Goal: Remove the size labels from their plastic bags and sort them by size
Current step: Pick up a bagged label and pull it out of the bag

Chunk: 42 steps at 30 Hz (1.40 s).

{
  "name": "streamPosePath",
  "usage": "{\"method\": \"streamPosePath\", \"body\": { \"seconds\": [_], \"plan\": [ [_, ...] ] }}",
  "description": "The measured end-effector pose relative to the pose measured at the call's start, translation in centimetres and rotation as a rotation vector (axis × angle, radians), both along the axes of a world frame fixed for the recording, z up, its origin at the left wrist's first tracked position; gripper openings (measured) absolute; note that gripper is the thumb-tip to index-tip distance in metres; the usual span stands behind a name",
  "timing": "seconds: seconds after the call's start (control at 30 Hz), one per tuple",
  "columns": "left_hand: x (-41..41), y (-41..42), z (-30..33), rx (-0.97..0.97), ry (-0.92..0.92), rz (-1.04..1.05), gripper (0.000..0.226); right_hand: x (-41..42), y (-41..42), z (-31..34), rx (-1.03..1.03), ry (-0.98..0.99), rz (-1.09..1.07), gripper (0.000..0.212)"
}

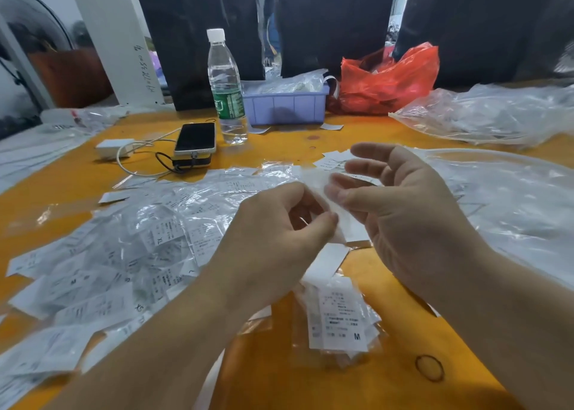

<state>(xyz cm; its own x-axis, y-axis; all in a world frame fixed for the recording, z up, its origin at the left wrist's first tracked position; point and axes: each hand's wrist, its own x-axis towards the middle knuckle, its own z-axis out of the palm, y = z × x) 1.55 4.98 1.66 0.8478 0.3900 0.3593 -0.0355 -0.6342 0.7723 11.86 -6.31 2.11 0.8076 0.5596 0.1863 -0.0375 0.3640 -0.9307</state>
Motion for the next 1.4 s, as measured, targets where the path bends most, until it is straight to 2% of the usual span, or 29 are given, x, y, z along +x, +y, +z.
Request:
{"method": "streamPosePath", "body": {
  "seconds": [0.13, 0.3, 0.4, 0.43, 0.57, 0.67, 0.8, 0.87, 1.0, 1.17, 1.3, 1.4],
  "plan": [
    [-0.1, 0.0, 0.0, 0.012, -0.039, 0.012, 0.011, -0.1, -0.2, 0.2, 0.008, 0.003, 0.009, 0.046],
    [-0.3, -0.4, 0.1, 0.031, 0.006, -0.038, 0.005, -0.2, -0.1, 0.1, -0.003, 0.001, 0.013, 0.041],
    [-0.3, -0.3, -0.1, 0.068, 0.019, -0.051, 0.034, -0.1, 0.2, -0.2, -0.024, -0.012, -0.002, 0.038],
    [-0.3, -0.3, 0.0, 0.08, 0.012, -0.041, 0.037, -0.1, 0.2, -0.2, -0.022, -0.016, 0.002, 0.037],
    [0.0, 0.1, -0.1, 0.03, -0.009, 0.0, 0.01, -0.1, 0.2, -0.4, -0.034, -0.035, 0.028, 0.034],
    [-0.1, 0.2, -0.1, 0.015, -0.016, 0.004, 0.012, 0.1, 0.0, -0.2, -0.07, -0.036, -0.015, 0.025],
    [-0.1, 0.3, 0.2, -0.027, -0.08, 0.004, 0.013, 0.4, -0.4, 0.2, -0.409, -0.389, -0.157, 0.019],
    [-0.1, 0.4, 0.4, -0.045, -0.12, 0.004, 0.012, 0.1, -0.3, 0.3, -0.506, -0.466, -0.094, 0.018],
    [-0.3, 0.6, 0.8, -0.049, -0.16, -0.013, 0.012, -0.3, -0.1, 0.0, -0.548, -0.419, 0.105, 0.021],
    [-0.4, 0.5, 0.8, -0.092, -0.151, -0.045, 0.012, 0.0, -0.2, 0.3, -0.415, -0.149, 0.252, 0.02],
    [-0.3, 0.5, 0.7, -0.161, -0.142, -0.03, 0.013, 0.1, -0.3, 0.6, -0.35, -0.122, 0.227, 0.007],
    [-0.3, 1.0, 1.0, -0.273, -0.16, 0.032, 0.018, 0.1, -0.3, 0.8, -0.309, -0.111, 0.181, 0.022]
  ]
}}
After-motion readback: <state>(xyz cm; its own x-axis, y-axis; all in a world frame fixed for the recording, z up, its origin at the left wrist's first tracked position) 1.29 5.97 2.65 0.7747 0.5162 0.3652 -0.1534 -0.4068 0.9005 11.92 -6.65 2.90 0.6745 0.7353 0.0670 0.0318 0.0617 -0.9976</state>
